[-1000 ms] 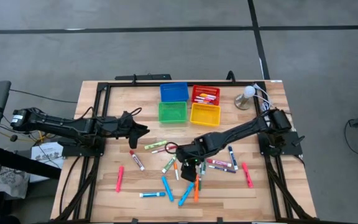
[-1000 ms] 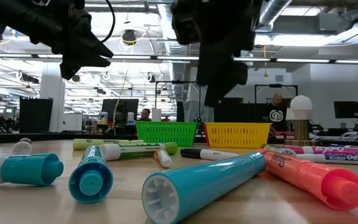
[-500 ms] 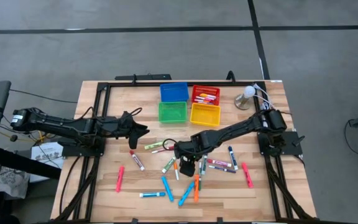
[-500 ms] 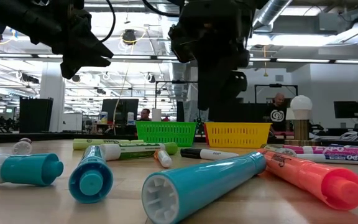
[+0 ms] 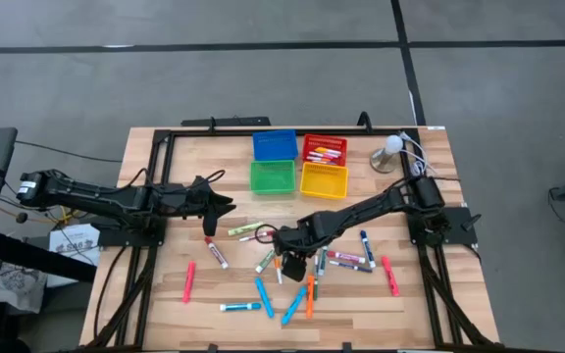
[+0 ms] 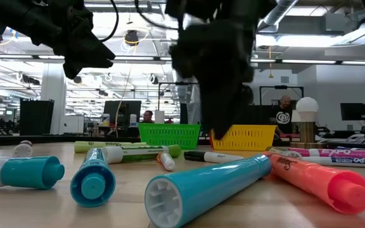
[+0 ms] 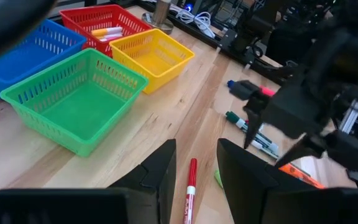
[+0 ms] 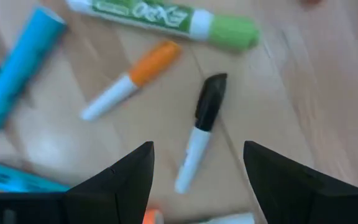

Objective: Pick & Place Markers
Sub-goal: Put the black highlighter into the red bin

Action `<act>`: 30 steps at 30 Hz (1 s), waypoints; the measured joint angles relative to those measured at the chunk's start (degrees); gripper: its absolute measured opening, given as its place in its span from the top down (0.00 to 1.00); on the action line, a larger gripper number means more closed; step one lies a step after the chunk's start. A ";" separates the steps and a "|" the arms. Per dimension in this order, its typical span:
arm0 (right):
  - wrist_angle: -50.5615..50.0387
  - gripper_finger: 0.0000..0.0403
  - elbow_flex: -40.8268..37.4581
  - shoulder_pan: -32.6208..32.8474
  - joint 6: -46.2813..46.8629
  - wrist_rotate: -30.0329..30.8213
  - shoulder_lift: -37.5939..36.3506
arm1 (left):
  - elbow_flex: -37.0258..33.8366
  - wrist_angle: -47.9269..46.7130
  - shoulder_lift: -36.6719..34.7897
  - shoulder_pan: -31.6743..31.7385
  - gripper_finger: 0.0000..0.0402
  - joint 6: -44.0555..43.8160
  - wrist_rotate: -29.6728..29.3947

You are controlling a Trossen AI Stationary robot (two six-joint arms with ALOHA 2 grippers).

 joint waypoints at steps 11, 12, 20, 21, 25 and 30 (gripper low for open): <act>0.32 0.41 0.18 0.05 3.58 1.97 3.54 | 0.00 -0.02 0.00 0.00 0.71 2.75 0.00; -0.02 0.41 0.22 0.17 3.80 2.40 3.52 | 0.00 0.00 -0.02 0.00 0.71 2.78 0.00; -1.64 0.44 0.16 1.21 5.68 8.54 3.54 | 0.00 0.02 0.00 0.00 0.71 2.80 0.00; -1.89 0.45 0.13 1.21 5.68 8.55 3.54 | 0.00 0.00 0.00 0.00 0.71 2.80 0.00; -1.79 0.51 0.13 1.19 5.23 8.70 3.54 | 0.00 0.02 0.00 0.00 0.71 2.99 0.00; -1.95 0.60 0.13 1.16 2.82 8.99 3.54 | 0.00 0.02 0.00 0.00 0.71 2.99 0.00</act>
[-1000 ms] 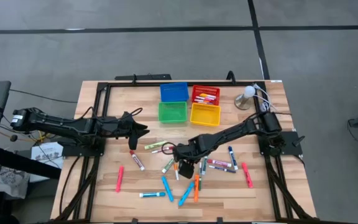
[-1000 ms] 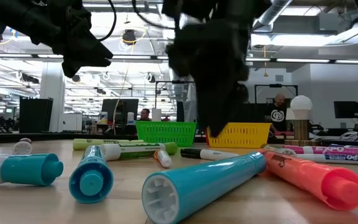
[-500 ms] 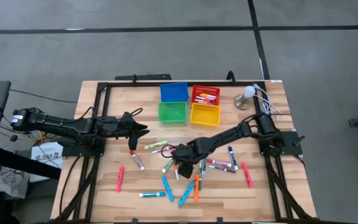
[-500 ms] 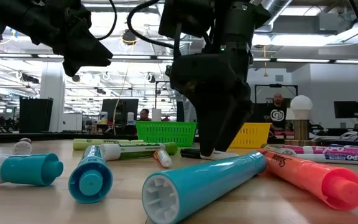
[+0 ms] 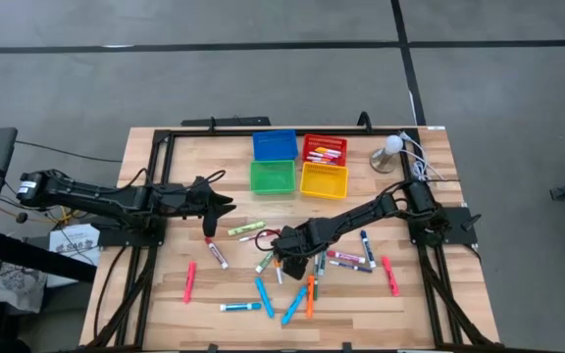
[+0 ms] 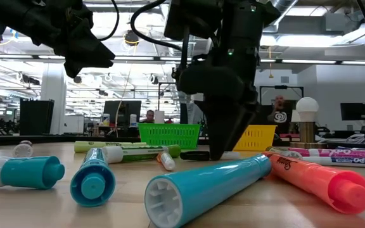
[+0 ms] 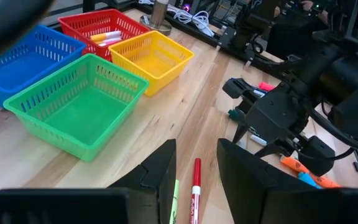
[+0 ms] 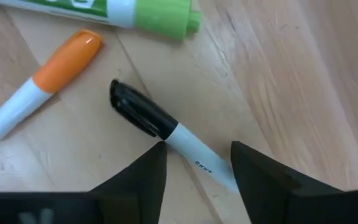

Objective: Pick & Place Markers
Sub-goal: Put the black highlighter into the red bin

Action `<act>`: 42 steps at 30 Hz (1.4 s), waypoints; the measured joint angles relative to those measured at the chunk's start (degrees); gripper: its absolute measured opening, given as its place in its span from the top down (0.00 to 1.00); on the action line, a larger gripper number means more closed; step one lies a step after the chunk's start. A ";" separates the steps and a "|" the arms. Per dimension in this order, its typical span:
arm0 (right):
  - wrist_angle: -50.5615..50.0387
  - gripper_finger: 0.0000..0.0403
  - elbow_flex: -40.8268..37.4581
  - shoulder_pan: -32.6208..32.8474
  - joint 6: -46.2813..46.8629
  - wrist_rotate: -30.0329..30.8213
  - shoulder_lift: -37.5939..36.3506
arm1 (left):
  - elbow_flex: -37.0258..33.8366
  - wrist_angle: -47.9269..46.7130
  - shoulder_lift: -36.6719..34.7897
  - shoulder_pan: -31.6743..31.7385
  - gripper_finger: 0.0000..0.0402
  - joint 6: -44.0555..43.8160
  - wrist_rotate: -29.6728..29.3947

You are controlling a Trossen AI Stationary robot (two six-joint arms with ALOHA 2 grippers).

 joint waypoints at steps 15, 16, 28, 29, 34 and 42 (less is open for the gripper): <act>0.48 0.90 0.00 -0.22 -0.62 -0.48 0.00 | 0.00 0.00 0.00 0.00 0.71 0.00 0.00; 0.46 0.91 0.00 -0.22 -0.62 -0.48 0.00 | 0.00 0.00 0.00 0.00 0.71 0.00 0.00; -0.09 0.92 0.00 -0.24 -0.35 -3.32 -0.42 | 0.00 0.00 0.00 0.00 0.71 0.00 0.00; -0.22 0.92 0.00 -0.22 -0.27 -4.00 -0.66 | 0.00 0.00 0.00 0.00 0.71 -0.02 0.00; -1.00 0.95 -0.04 -0.32 -0.21 -5.05 -5.29 | 0.00 0.00 0.00 0.00 0.71 0.00 0.00; -1.41 0.91 -0.02 -2.05 -0.87 -5.01 -18.99 | 0.00 0.02 0.00 0.00 0.71 0.00 0.00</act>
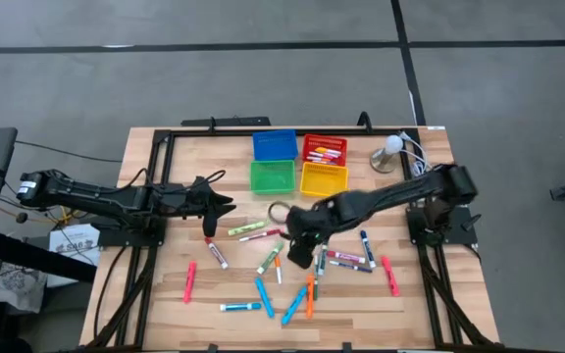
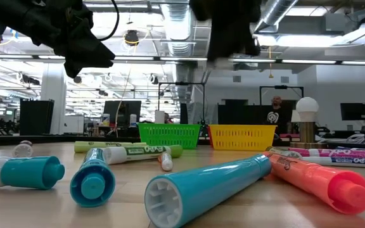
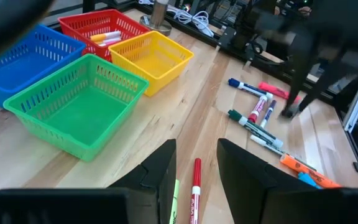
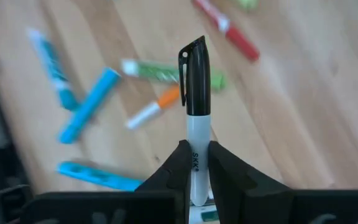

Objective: Pick & Place Markers
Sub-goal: Put the black highlighter into the red bin

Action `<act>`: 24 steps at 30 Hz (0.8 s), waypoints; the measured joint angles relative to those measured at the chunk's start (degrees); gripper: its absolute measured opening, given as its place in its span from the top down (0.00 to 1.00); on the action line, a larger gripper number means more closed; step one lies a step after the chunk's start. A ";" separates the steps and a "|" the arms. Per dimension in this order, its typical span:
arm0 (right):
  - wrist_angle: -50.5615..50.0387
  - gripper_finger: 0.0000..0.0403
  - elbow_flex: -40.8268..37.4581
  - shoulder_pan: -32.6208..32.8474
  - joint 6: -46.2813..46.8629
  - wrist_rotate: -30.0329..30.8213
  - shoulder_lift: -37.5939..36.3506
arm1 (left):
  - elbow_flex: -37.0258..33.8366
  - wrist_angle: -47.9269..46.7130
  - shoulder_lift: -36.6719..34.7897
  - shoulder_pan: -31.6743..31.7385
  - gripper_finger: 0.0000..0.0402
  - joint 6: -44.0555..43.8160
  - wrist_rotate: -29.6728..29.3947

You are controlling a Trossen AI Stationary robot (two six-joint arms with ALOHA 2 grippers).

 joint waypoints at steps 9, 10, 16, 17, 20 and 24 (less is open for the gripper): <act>1.04 0.93 0.00 -2.92 -4.36 0.00 -14.73 | 0.00 0.00 0.00 0.00 0.71 0.00 0.00; 0.81 0.93 0.00 -3.27 -4.46 0.12 -16.01 | 0.00 0.00 0.00 0.00 0.71 0.00 0.00; 0.27 0.92 0.02 -5.63 -9.09 5.40 -21.86 | 0.00 0.02 0.00 0.00 0.71 0.00 -0.22; 0.11 0.92 0.02 -6.31 -10.15 6.27 -22.56 | 0.00 0.02 0.00 0.00 0.71 0.00 -0.24; 0.11 0.93 0.02 -9.13 -13.77 8.46 -24.32 | 0.00 0.07 0.00 0.00 0.71 0.00 -0.24; -0.35 0.92 0.02 -14.19 -19.11 11.58 -25.42 | 0.00 0.16 0.00 0.00 0.71 0.00 -0.24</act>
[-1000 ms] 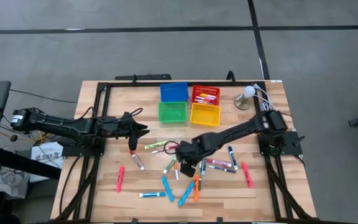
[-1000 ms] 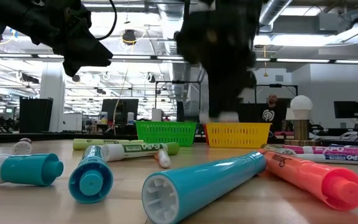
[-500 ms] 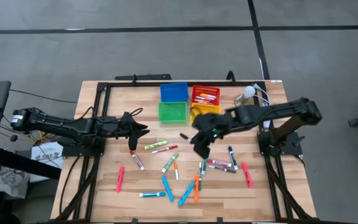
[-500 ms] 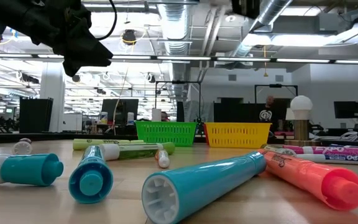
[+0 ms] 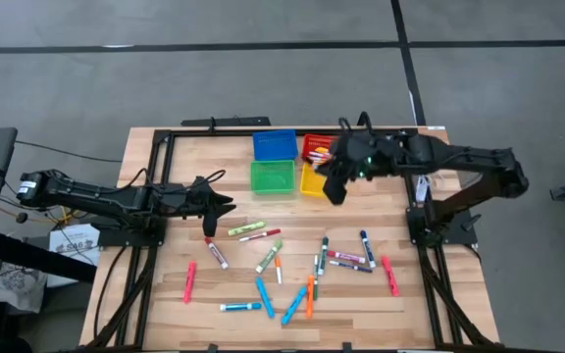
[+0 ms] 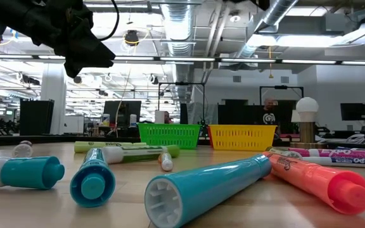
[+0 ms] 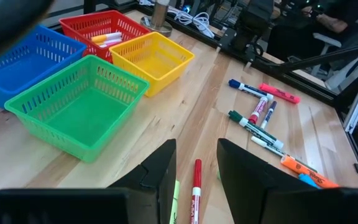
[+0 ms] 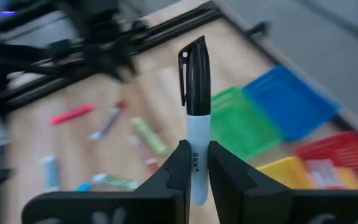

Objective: Pick & Place Markers
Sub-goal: Put the black highlighter into the red bin

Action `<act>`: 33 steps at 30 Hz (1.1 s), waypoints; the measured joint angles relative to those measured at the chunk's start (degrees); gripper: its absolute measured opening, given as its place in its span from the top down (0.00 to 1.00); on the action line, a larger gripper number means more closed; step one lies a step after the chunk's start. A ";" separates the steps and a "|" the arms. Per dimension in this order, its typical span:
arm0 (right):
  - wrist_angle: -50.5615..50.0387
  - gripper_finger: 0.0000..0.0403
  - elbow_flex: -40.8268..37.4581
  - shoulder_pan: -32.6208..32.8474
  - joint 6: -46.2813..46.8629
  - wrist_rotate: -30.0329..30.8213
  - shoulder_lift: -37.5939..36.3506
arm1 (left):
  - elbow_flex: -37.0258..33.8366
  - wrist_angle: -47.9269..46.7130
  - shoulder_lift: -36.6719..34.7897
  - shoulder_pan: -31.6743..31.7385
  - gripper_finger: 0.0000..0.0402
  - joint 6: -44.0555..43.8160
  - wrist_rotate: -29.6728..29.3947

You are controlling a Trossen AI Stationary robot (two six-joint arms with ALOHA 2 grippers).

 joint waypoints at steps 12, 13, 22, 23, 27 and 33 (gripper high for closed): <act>-1.18 0.91 -0.13 -19.63 -16.65 3.50 1.96 | 0.00 0.31 -0.01 0.00 0.71 -0.02 0.00; -0.84 0.91 -0.08 -20.83 -17.61 3.48 2.58 | 0.00 0.42 -0.02 0.00 0.71 -0.02 0.00; -2.40 0.91 -0.15 -26.80 -23.17 -1.14 11.36 | -0.04 1.15 -0.02 0.07 0.71 -0.02 -0.02; -2.32 0.91 -0.15 -26.97 -23.74 -1.23 12.60 | -0.04 1.17 -0.02 0.07 0.71 -0.02 -0.02; -3.58 0.90 -0.15 -27.47 -25.33 -2.06 17.22 | -0.04 1.38 -0.02 0.07 0.71 -0.02 -0.02; -7.75 0.91 -0.15 -27.76 -26.75 -4.28 24.31 | -0.04 1.52 -0.02 0.07 0.71 -0.02 -0.02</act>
